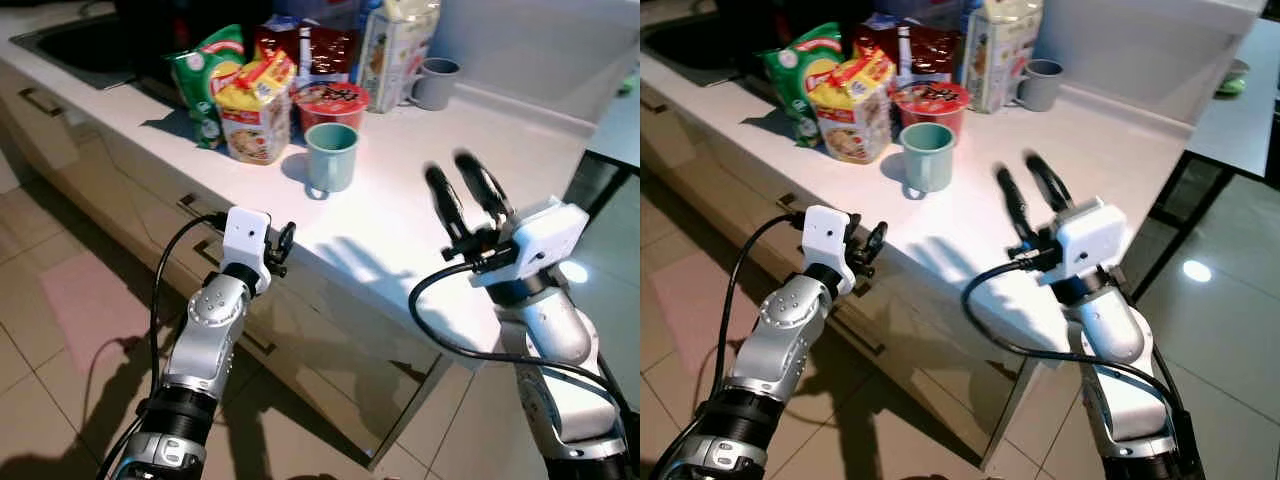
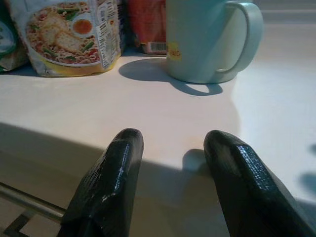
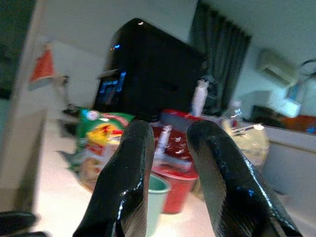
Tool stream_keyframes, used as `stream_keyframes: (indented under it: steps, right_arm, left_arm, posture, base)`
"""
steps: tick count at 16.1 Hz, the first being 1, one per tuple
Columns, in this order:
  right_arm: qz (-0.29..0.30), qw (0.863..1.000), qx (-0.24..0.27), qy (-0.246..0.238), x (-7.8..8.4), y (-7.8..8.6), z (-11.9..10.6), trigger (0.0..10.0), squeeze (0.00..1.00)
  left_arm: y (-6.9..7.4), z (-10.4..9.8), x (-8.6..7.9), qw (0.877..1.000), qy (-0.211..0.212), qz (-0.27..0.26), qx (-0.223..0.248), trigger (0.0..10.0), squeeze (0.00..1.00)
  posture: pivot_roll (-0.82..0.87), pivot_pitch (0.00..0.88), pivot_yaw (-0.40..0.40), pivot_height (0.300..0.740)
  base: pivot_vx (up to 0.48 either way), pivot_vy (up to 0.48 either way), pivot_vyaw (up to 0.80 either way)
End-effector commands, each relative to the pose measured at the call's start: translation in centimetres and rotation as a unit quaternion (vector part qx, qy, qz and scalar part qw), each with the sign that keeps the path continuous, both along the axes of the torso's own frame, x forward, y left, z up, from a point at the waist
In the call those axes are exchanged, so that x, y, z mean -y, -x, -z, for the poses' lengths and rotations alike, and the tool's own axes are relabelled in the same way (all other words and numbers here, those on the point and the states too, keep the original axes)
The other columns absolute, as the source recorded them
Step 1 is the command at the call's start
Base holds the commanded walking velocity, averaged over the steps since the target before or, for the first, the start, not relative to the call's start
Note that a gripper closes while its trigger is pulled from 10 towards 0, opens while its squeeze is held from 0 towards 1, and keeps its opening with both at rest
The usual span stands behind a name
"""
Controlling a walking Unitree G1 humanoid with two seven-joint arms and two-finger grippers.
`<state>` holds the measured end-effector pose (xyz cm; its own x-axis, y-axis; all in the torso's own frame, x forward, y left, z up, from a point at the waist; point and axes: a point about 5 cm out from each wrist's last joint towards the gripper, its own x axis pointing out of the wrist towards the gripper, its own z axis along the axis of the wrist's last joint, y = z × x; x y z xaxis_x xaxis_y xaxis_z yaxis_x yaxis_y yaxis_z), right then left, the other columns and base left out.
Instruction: Setting the table
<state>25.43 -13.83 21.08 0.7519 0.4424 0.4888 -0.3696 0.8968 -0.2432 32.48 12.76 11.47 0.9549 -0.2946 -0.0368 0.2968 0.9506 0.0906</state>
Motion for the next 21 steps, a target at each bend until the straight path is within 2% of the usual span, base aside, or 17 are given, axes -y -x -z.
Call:
stream_keyframes:
  steps: [1, 3, 6, 12, 14, 16, 18, 19, 21]
  right_arm:
    - [-0.019, 1.0, -0.012, -0.005, 0.0, 0.1, -0.7, 10.0, 0.0]
    - [-0.04, 0.999, -0.019, -0.013, 0.3, 0.2, -1.9, 10.0, 0.0]
    - [-0.025, 0.999, -0.04, 0.012, 2.0, -0.3, -1.6, 10.0, 0.0]
    - [-0.031, 0.999, -0.026, 0.018, 0.9, -0.6, -2.3, 10.0, 0.0]
    - [-0.03, 0.999, -0.021, 0.016, 0.8, -0.6, -2.5, 10.0, 0.0]
    - [-0.026, 0.999, -0.024, 0.016, 0.6, -0.7, -2.2, 10.0, 0.0]
    - [-0.022, 0.999, -0.032, 0.018, 0.4, -0.7, -1.6, 10.0, 0.0]
    - [-0.017, 0.999, -0.045, 0.022, 0.3, -0.6, -0.6, 10.0, 0.0]
    - [-0.013, 0.998, -0.054, 0.03, 0.4, -0.4, 0.1, 10.0, 0.0]
  left_arm:
    - [0.0, 0.9, -0.1, 1.0, -0.008, -0.01, -0.016, 10.0, 0.0]
    - [0.1, 1.2, 0.0, 1.0, -0.007, -0.013, -0.02, 10.0, 0.0]
    - [0.1, 1.3, 0.2, 1.0, -0.002, -0.02, -0.017, 10.0, 0.0]
    - [-0.2, 0.6, -0.3, 1.0, -0.017, -0.012, -0.006, 10.0, 0.0]
    - [-0.6, 0.0, 0.3, 1.0, -0.019, 0.007, 0.001, 10.0, 0.0]
    - [-1.4, -1.2, 1.8, 0.999, -0.018, 0.033, 0.011, 10.0, 0.0]
    - [-1.7, -2.0, 2.8, 0.998, -0.016, 0.05, 0.019, 10.0, 0.0]
    - [-2.0, -3.1, 3.8, 0.997, -0.01, 0.063, 0.033, 10.0, 0.0]
    - [-2.0, -3.6, 4.0, 0.997, -0.006, 0.068, 0.037, 10.0, 0.0]
  posture:
    - [-0.05, 0.0, -0.021, 0.74]
    - [-0.05, 0.0, -0.029, 0.74]
    - [-0.03, 0.0, -0.04, 0.74]
    - [-0.01, 0.0, -0.031, 0.74]
    - [-0.01, 0.0, -0.031, 0.74]
    - [-0.02, 0.0, -0.025, 0.74]
    - [-0.02, 0.0, -0.022, 0.74]
    - [-0.03, 0.0, -0.017, 0.74]
    - [-0.03, 0.0, -0.014, 0.74]
  base:
    - [0.0, 0.0, 0.0]
    - [0.0, 0.0, 0.0]
    - [0.0, 0.0, 0.0]
    - [0.0, 0.0, 0.0]
    - [0.0, 0.0, 0.0]
    - [0.0, 0.0, 0.0]
    - [0.0, 0.0, 0.0]
    - [0.0, 0.0, 0.0]
    - [0.0, 0.0, 0.0]
